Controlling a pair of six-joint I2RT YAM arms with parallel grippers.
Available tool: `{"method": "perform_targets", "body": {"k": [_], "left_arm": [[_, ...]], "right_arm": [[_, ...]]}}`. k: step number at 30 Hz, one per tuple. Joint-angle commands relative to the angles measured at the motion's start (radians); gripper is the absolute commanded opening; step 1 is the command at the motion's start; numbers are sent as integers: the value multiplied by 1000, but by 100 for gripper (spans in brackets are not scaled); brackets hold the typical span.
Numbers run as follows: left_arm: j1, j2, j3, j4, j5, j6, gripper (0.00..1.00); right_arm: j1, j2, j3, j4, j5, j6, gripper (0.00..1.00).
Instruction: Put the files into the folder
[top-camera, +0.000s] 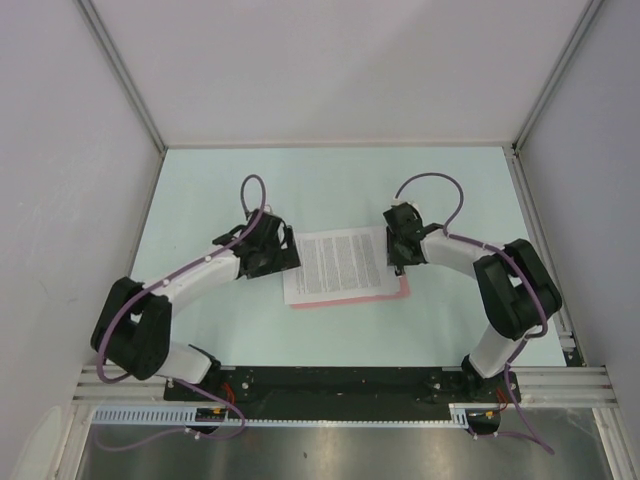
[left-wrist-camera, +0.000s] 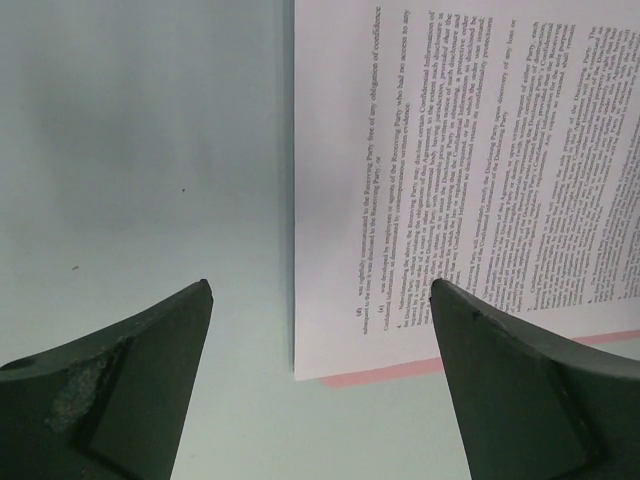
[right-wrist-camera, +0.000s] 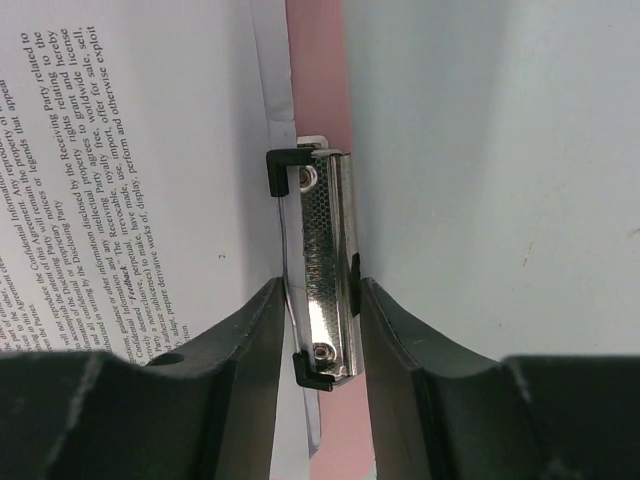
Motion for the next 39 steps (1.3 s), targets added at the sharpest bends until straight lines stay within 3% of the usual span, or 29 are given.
{"method": "perform_targets", "body": {"k": [1,9,15,22,25,39], "left_arm": [[-4,92,80,7,-31,22,94],[-7,179,85,45,-41,25,92],[-7,245,99,41,-56,35,92],[-7,282,100,53,-51,36,89],[-7,293,105,52,-45,38,88],[-17,342,151,67,77,97,85]], "right_arm": [[12,88,11,-90,84,20,32],[32,130,29,-91,98,32,0],[17,81,2,-12,-32,0,0],[-149,-25,-156,234,-452,40,0],[-205,-30,-204,292,-538,58,0],[-282,-16,-285,398,-618,71,0]]}}
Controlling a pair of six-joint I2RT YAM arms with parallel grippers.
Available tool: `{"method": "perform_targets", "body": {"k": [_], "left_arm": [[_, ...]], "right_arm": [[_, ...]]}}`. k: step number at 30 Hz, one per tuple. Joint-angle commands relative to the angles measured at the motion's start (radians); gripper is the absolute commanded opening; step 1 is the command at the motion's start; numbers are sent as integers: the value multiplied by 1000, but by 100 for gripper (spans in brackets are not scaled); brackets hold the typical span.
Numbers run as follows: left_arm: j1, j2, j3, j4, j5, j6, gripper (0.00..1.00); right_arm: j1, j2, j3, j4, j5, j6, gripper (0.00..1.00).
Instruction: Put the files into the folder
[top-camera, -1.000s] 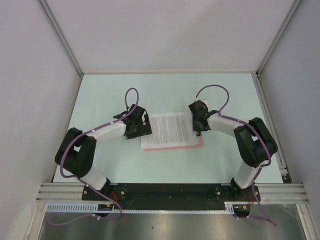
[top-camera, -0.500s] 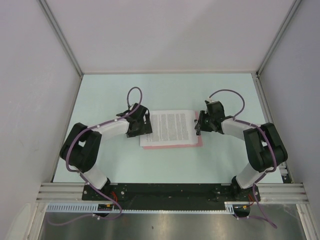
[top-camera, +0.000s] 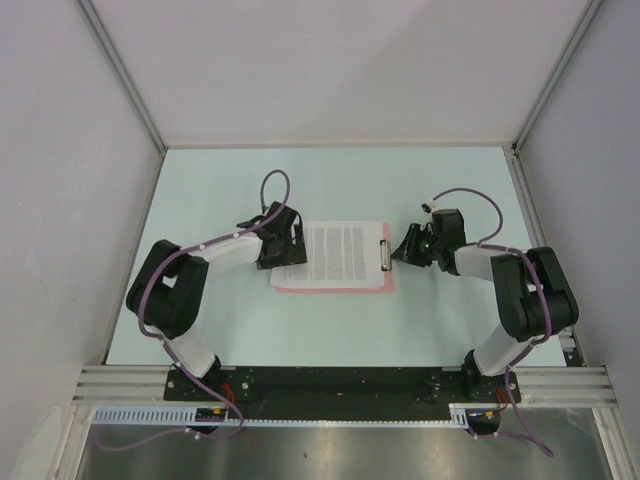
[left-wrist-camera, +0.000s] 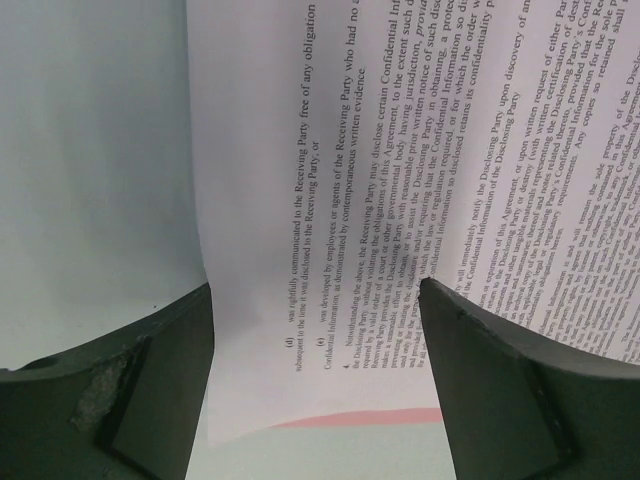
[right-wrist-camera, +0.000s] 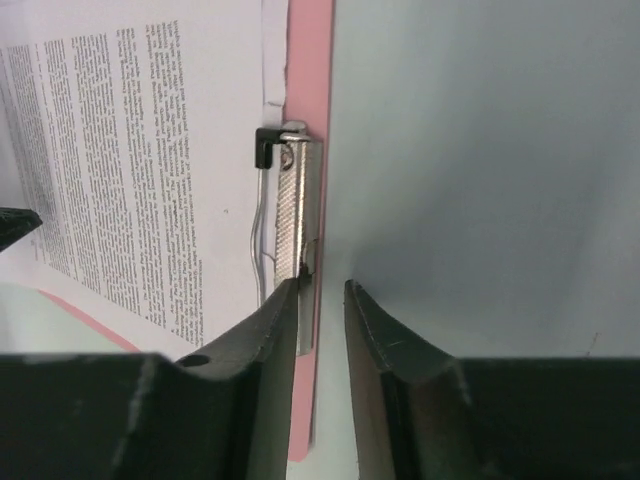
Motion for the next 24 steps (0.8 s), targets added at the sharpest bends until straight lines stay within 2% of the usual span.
{"method": "perform_targets", "body": {"k": [1,5,7,9,10,11,13,14,17,20,24], "left_arm": [[-17,30,3,26,119,29,86],[-56,30,36,11,128,24,87],[-62,20,27,17,118,12,89],[-60,0,7,27,117,9,91],[-62,-2,2,33,139,10,92],[-60,-2,-1,32,148,13,92],[-63,-13,-7,4,139,3,94],[-63,-25,-16,-2,103,0,98],[-62,-101,-47,-35,9,-3,99],[-57,-158,-46,-75,-34,0,100],[-50,-174,-14,-104,-50,-2,100]], "right_arm": [[-6,34,-38,-51,-25,9,0],[-3,17,-38,-59,-10,4,0],[18,-16,-15,-89,49,-11,0],[46,-35,31,-218,163,-31,0],[69,-64,57,-244,197,-34,4],[75,-78,68,-284,266,-27,19],[103,-92,94,-327,331,-14,33],[114,-93,132,-381,378,-16,43],[161,-84,166,-412,461,-27,56],[192,-50,182,-393,463,-19,63],[230,10,208,-364,494,-40,66]]}}
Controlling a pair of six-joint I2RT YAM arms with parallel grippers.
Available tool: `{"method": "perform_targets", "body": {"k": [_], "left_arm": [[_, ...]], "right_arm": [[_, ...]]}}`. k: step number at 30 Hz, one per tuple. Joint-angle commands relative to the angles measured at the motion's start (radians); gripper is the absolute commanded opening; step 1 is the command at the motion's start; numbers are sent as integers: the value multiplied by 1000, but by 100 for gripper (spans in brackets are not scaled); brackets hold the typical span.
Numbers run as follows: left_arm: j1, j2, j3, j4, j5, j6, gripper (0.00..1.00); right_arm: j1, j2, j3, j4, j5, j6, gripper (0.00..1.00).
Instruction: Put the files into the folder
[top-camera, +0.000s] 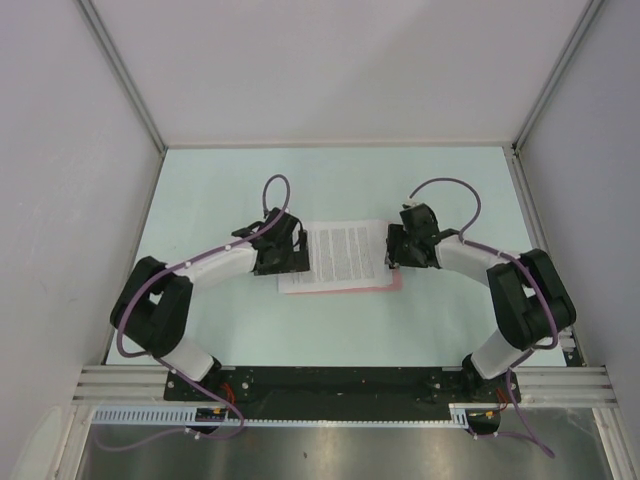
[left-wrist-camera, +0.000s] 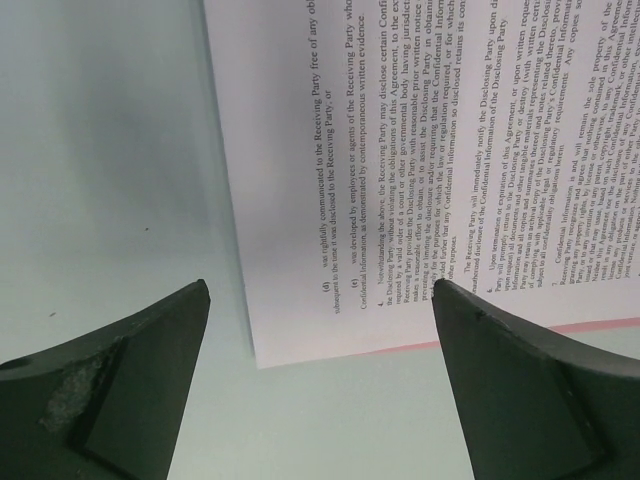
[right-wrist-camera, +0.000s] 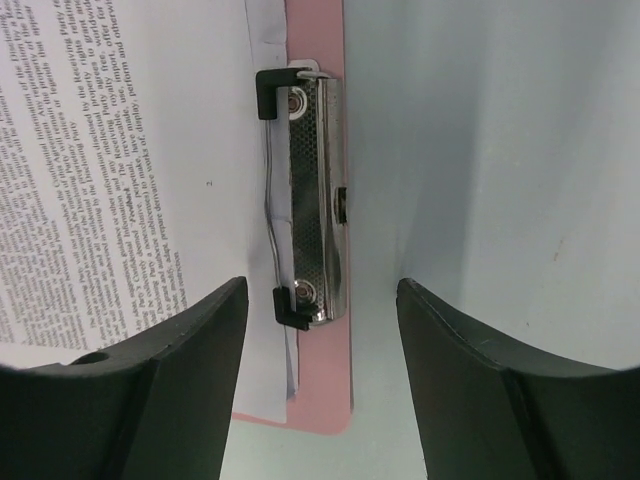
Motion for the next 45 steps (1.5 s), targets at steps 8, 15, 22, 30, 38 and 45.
{"method": "perform_targets", "body": {"k": [8,15,22,30,38,45], "left_arm": [[36,20,86,-30,-52,-14,100],[38,59,89,-6,-29,-23,100],[38,62,85,-4,-32,-29,100],[50,80,111,-29,-45,-28,100],[64,177,169,-10,-42,-13,96],[65,255,203,13,3,-3,89]], "right_arm": [[75,136,96,41,183,-49,60],[90,175,118,20,232,-49,47],[98,211,127,11,247,-49,40],[92,252,152,-46,258,-59,10],[89,261,150,-54,204,-105,0],[44,202,107,46,-3,-97,0]]}}
